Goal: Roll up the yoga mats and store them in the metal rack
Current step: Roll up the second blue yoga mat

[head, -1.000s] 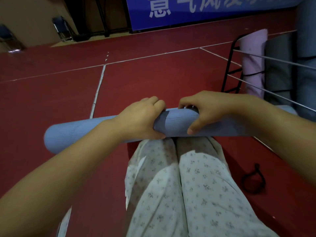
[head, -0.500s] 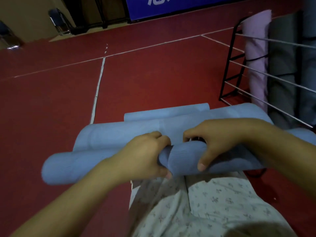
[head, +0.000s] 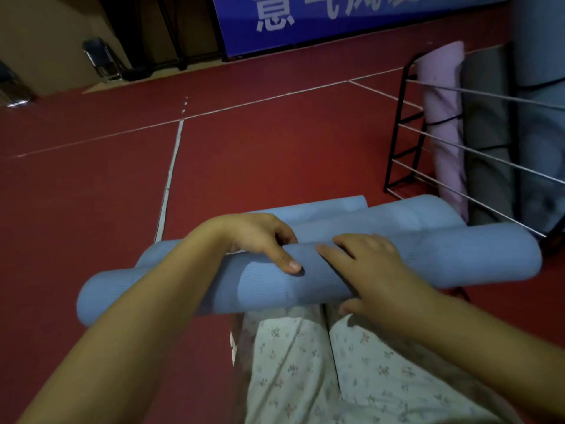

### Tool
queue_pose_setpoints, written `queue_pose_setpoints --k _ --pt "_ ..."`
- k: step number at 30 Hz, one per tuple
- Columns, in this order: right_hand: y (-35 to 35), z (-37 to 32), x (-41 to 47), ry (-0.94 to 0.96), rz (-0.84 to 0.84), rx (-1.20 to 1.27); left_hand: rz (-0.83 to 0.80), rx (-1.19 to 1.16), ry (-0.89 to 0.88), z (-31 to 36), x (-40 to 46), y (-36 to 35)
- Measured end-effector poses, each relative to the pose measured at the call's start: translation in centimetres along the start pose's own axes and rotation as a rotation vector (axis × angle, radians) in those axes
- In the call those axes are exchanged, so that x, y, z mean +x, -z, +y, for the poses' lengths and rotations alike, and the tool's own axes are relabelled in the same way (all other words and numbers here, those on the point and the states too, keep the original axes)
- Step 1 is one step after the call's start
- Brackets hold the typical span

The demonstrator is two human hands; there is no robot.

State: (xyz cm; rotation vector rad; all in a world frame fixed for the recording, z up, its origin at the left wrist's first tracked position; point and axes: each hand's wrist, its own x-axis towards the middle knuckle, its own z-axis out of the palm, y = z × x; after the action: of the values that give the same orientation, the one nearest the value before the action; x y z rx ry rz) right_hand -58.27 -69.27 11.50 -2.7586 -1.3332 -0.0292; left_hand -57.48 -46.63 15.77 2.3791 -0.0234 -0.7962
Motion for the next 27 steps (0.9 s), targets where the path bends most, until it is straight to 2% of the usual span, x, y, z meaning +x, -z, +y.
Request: queue_pose_setpoints --k 3,5,7,11,13,15,20,24,27 --pt "-1.9 0.7 0.6 -0.003 0.240 0.007 -0.106 -0.040 0.060 0.2 0.7 0.9" --pt "-2.1 1.1 0.9 0.026 0.264 0.055 -0.119 -0.008 0.081 0.4 0.6 1.2" --pt "-1.8 1.4 1.2 0.049 0.211 0.111 -0.049 0.122 0.044 0.8 -0.1 1.2" --pt "-0.6 1.9 2.4 0.046 0.068 0.139 0.363 0.300 -0.134 0.3 -2.4 -1.0" --pt "-0.1 2.3 3.2 0.045 0.029 0.146 0.618 0.415 -0.318 -0.7 -3.3 -3.2" --pt "0.3 2.9 3.9 0.057 -0.026 0.196 0.773 0.557 -0.404 -1.6 -3.9 -5.1" --pt "1.4 4.3 6.1 0.137 -0.126 0.324 0.807 0.681 -0.305 -2.1 -3.6 -7.0" --pt "2.4 5.2 7.7 0.133 -0.242 0.381 0.698 0.465 -0.255 -1.0 -3.2 -4.9" --pt "3.4 5.7 8.8 0.097 -0.372 0.418 0.618 0.440 -0.238 -0.5 -2.8 -2.7"
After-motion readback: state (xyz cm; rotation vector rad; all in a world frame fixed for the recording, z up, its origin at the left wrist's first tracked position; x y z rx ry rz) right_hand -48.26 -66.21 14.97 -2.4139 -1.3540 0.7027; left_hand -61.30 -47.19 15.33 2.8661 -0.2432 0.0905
